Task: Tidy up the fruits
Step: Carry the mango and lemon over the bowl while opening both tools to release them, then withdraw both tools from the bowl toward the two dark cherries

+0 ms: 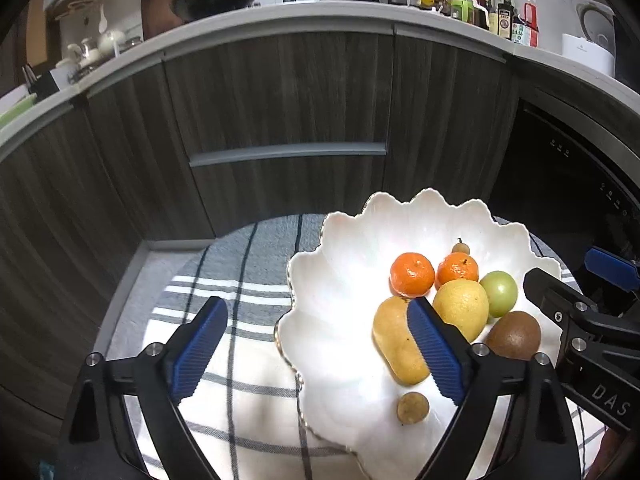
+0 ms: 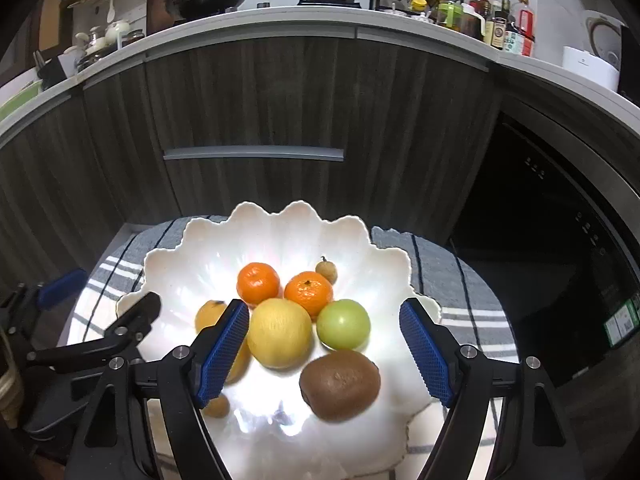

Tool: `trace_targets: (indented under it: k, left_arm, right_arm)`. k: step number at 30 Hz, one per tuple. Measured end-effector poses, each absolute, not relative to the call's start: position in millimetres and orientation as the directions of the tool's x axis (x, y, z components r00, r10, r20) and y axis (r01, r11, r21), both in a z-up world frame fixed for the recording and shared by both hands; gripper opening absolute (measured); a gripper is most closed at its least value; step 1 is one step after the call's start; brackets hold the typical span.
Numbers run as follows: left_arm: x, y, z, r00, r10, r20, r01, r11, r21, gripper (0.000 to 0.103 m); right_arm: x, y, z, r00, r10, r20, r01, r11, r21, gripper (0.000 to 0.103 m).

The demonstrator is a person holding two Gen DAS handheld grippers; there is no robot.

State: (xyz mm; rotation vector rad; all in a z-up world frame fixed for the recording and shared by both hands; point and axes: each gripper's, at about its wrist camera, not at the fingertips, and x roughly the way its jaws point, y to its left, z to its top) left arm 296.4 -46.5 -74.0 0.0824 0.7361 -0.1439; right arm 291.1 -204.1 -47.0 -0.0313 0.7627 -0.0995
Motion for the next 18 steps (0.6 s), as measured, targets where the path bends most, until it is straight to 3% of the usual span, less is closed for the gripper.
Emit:
trace_targets:
  k: [18]
  left_arm:
    - [202,-62,-45,0.739,-0.125,-0.662,0.195,0.980,0.033,0.095]
  right_arm:
    - [198,-233,-23,0.720,-0.147,-0.679,0.155,0.987,-0.050,0.079]
